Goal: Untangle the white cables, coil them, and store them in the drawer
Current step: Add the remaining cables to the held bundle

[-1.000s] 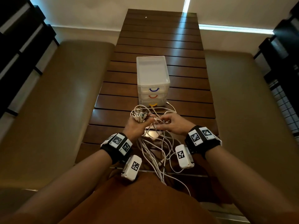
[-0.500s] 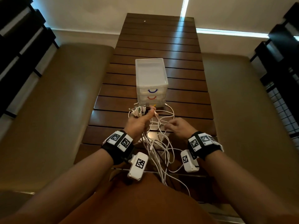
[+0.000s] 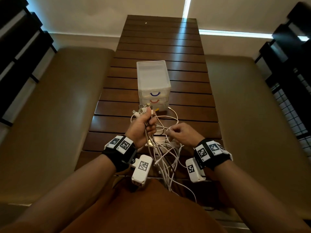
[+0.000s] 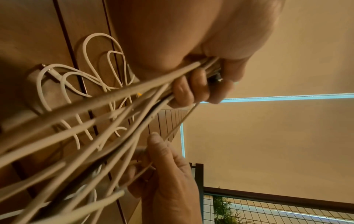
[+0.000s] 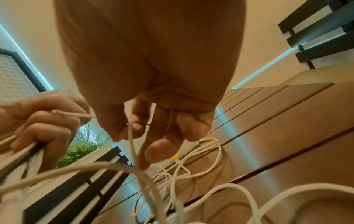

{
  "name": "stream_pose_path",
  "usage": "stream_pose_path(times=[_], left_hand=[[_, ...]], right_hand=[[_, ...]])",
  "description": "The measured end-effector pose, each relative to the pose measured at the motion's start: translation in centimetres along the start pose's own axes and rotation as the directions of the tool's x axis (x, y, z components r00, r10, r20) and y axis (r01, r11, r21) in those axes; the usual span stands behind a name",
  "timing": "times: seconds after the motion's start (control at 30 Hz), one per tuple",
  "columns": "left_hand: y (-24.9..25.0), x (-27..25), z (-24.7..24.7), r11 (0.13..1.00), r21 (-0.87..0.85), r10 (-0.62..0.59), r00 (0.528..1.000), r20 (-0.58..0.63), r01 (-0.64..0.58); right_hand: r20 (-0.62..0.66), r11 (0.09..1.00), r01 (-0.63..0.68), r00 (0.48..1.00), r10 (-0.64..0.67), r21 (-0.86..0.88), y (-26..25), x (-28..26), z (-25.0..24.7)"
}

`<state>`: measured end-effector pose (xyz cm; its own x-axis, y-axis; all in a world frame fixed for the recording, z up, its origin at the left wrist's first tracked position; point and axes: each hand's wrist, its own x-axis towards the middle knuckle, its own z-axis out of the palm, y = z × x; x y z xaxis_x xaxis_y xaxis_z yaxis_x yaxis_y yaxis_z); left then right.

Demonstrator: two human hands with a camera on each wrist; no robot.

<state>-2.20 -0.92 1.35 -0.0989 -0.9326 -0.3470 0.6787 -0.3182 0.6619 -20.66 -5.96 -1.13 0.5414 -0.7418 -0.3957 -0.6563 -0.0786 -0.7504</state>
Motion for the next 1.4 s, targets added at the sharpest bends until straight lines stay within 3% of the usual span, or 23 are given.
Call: stream_pose_path(times=[0.13, 0.23, 0.33, 0.43, 0.57, 0.67, 0.7, 0.77, 0.83, 0.93, 1.0, 1.07, 1.17, 1.33, 1.4], left_hand=[[0.0, -0.5, 0.3, 0.997, 0.071, 0.028, 0.999, -0.019, -0.027], [-0.1, -0.8, 0.8, 1.000, 0.024, -0.018, 1.000, 0.019, 0.017], [0.1, -0.9, 1.6, 0.999, -0.038, -0.022, 0.997, 0.071, 0.025], [0.4, -1.2, 1.8, 0.994, 0.108, -0.013, 0.999, 0.053, 0.007], [1.0, -1.3, 1.6, 0.953, 0.303, 0.017, 1.000, -0.008, -0.014], [0.9, -1.3, 1.6, 0.989, 0.144, 0.028, 0.999, -0.036, -0.023], [0.8, -1.4, 1.6, 0.996, 0.087, 0.016, 0.998, -0.054, -0.011], [0.7, -1.3, 1.7, 0.998, 0.056, -0.025, 0.996, -0.087, 0.029], [0.5, -1.2, 2.1, 0.994, 0.078, -0.074, 0.995, -0.069, 0.080], [0.4, -1.2, 3.1, 0.976, 0.126, -0.178, 0.984, -0.009, 0.177], [0.6, -0.9, 3.9, 0.954, 0.204, -0.222, 0.975, -0.014, 0.220], [0.4, -0.2, 4.5, 0.931, 0.300, -0.202, 0.978, -0.045, 0.206], [-0.1, 0.6, 5.5, 0.906, 0.406, -0.100, 0.992, -0.074, 0.122], [-1.3, 1.2, 6.1, 0.793, 0.600, -0.056, 0.993, -0.099, 0.105], [-1.7, 1.4, 6.1, 0.755, 0.648, -0.060, 0.994, -0.086, 0.101]], right_hand=[[0.004, 0.991, -0.089, 0.996, 0.090, -0.100, 0.3, -0.1, -0.6], [-0.139, 0.961, -0.144, 0.984, 0.113, -0.235, 0.5, 0.0, -1.8], [-0.267, 0.869, -0.290, 0.944, 0.192, -0.400, 1.2, 0.1, -3.2], [-0.271, 0.877, -0.357, 0.922, 0.276, -0.321, 2.6, 0.2, -4.2], [-0.303, 0.956, -0.253, 0.932, 0.200, -0.148, 2.7, -0.1, -4.4], [-0.359, 0.979, -0.180, 0.924, 0.133, -0.101, 1.8, -0.4, -3.9], [-0.432, 0.983, -0.155, 0.896, 0.100, -0.095, 1.4, -0.5, -3.9], [-0.611, 0.993, -0.080, 0.792, 0.008, -0.090, 1.1, -0.4, -4.2], [-0.668, 0.991, -0.042, 0.742, -0.055, -0.128, 0.5, -0.3, -4.9], [-0.638, 0.982, -0.104, 0.770, -0.022, -0.159, 0.0, -0.1, -6.0], [-0.576, 0.995, -0.097, 0.815, 0.058, -0.037, -0.7, -0.4, -6.3], [-0.484, 0.992, -0.017, 0.872, 0.075, 0.123, -1.7, -1.1, -6.2], [-0.364, 0.947, 0.130, 0.931, -0.014, 0.294, -3.6, -2.6, -5.9], [-0.399, 0.841, 0.261, 0.915, -0.059, 0.473, -5.8, -4.2, -6.7], [-0.478, 0.827, 0.326, 0.875, -0.081, 0.457, -6.2, -4.3, -7.4]])
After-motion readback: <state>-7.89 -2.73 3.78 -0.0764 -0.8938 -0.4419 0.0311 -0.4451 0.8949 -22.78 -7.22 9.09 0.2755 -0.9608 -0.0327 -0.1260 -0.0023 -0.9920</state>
